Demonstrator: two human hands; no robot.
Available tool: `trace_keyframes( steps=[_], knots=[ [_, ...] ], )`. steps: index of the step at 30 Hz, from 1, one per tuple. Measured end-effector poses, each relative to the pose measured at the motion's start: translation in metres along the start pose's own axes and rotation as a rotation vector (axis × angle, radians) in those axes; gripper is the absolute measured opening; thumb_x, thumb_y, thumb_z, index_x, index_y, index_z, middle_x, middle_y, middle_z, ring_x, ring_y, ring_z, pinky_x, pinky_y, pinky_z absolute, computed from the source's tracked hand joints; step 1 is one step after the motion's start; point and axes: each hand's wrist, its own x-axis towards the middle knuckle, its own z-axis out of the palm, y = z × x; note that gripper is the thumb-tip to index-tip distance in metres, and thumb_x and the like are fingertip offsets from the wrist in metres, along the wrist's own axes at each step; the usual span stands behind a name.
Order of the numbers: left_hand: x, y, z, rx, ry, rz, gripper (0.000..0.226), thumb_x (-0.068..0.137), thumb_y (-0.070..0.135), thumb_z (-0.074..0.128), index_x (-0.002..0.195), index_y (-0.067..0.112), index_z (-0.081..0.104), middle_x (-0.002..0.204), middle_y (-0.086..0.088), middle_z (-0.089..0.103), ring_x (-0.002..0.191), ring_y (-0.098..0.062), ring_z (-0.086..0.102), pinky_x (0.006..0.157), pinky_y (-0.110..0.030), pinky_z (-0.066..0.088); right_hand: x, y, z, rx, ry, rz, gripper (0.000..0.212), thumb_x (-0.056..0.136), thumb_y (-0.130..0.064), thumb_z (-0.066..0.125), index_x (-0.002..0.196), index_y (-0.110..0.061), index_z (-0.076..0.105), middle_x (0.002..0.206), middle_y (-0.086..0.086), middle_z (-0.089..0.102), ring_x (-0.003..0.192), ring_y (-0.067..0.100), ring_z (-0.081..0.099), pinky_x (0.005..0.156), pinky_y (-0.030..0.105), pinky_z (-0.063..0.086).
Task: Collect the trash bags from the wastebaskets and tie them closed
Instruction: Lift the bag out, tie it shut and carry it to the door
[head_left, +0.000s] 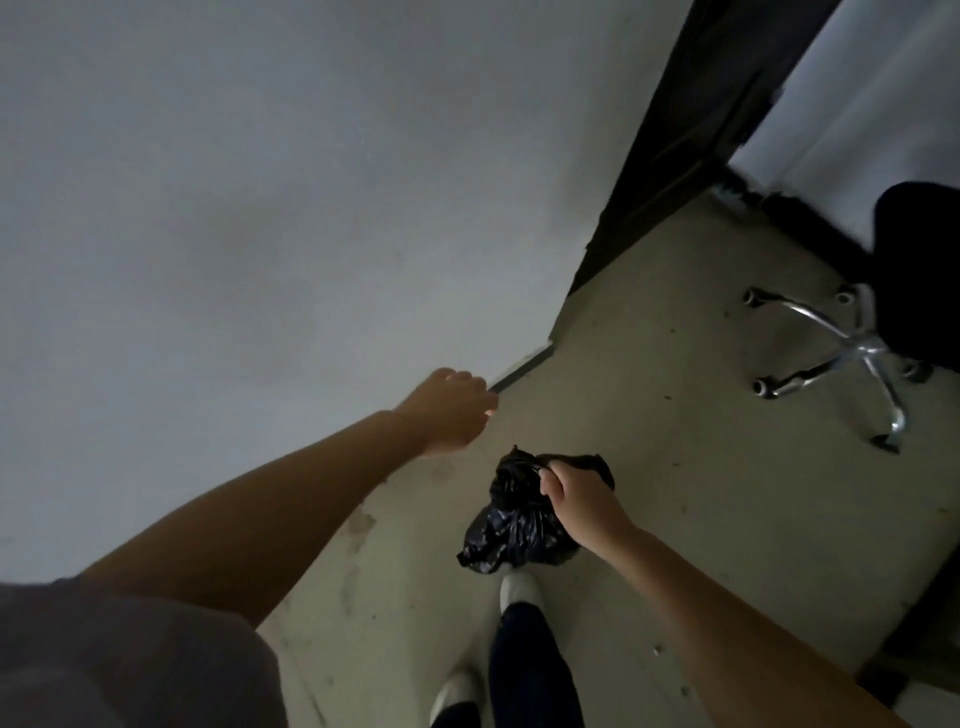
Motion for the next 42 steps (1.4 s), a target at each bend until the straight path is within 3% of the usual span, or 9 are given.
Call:
trace_keyframes(
  steps=[5,10,16,24,26,29,32,35,42],
  knots=[
    [0.029,-0.077,0.034,0.427,0.134,0.053,0.025,0.073,0.017,0.069,0.098,0.016,0.071,0.104,-0.01,0.069,0.105,-0.026,0.064,0.111,-0.052,0.025,0.097,0.041,0.055,0.001,-0.099,-0.007,0.03,0.102,-0.027,0.029,0.079,-0.014,0.045,0.056,-0.001,0.042,0.047,0.017,0.039,0.048,0.026,0.027],
    [0.026,-0.129,0.05,0.737,0.119,0.165,0.029,0.085,0.003,0.04,0.089,0.002,0.069,0.104,-0.019,0.067,0.106,-0.035,0.061,0.118,-0.045,-0.002,0.172,0.063,0.099,0.016,-0.07,0.011,0.034,0.102,-0.025,0.03,0.079,-0.007,0.046,0.058,0.001,0.042,0.049,0.016,0.039,0.049,0.028,0.028],
    [0.033,-0.15,0.078,0.864,0.258,0.249,0.038,0.097,-0.002,0.031,0.079,0.003,0.064,0.096,-0.018,0.067,0.1,-0.036,0.062,0.117,-0.051,0.014,0.226,0.102,0.151,-0.117,-0.163,0.057,0.04,0.102,-0.025,0.028,0.062,-0.022,0.027,0.058,-0.001,0.037,0.049,0.012,0.035,0.048,0.031,0.026],
    [0.03,-0.147,0.067,0.794,0.219,0.225,0.033,0.094,0.002,0.038,0.079,0.001,0.067,0.103,-0.021,0.068,0.105,-0.038,0.061,0.117,-0.052,0.016,0.227,0.114,0.15,-0.238,-0.189,0.058,0.035,0.101,-0.026,0.029,0.069,-0.017,0.037,0.07,0.002,0.045,0.072,0.028,0.052,0.063,0.034,0.036],
    [0.029,-0.141,0.064,0.719,0.192,0.199,0.022,0.088,0.005,0.049,0.08,0.002,0.069,0.103,-0.019,0.069,0.107,-0.034,0.061,0.118,-0.048,0.013,0.223,0.104,0.131,-0.23,-0.182,0.047,0.027,0.101,-0.027,0.033,0.098,-0.008,0.052,0.099,0.012,0.054,0.095,0.033,0.057,0.073,0.039,0.044],
    [0.027,-0.127,0.056,0.621,0.222,0.131,0.023,0.086,0.009,0.049,0.088,0.005,0.072,0.107,-0.017,0.07,0.109,-0.031,0.063,0.116,-0.045,0.02,0.213,0.082,0.098,-0.281,-0.198,-0.017,0.036,0.099,-0.027,0.04,0.129,-0.009,0.045,0.127,0.014,0.048,0.116,0.031,0.05,0.091,0.042,0.047],
    [0.026,-0.107,0.038,0.58,0.085,0.04,0.028,0.088,0.019,0.056,0.112,0.011,0.067,0.125,-0.015,0.061,0.124,-0.029,0.052,0.117,-0.044,0.015,0.2,0.05,0.064,-0.405,-0.229,-0.125,0.038,0.099,-0.025,0.039,0.134,-0.011,0.041,0.133,0.013,0.047,0.121,0.029,0.046,0.095,0.04,0.046],
    [0.02,-0.084,0.016,0.445,-0.113,-0.115,0.039,0.097,0.025,0.038,0.135,0.017,0.046,0.144,-0.011,0.043,0.137,-0.025,0.034,0.119,-0.043,0.013,0.18,0.008,0.031,-0.511,-0.304,-0.194,0.038,0.1,-0.023,0.035,0.136,-0.011,0.039,0.138,0.012,0.044,0.125,0.029,0.044,0.099,0.04,0.04],
    [-0.061,-0.023,-0.035,0.095,-0.04,-0.297,0.037,0.097,0.021,0.037,0.132,0.014,0.048,0.134,-0.01,0.052,0.12,-0.024,0.05,0.101,-0.039,0.043,0.082,-0.095,-0.029,-0.564,-0.103,-0.492,0.034,0.098,-0.022,0.037,0.129,-0.009,0.042,0.134,0.013,0.045,0.117,0.029,0.049,0.1,0.043,0.04]
  ],
)
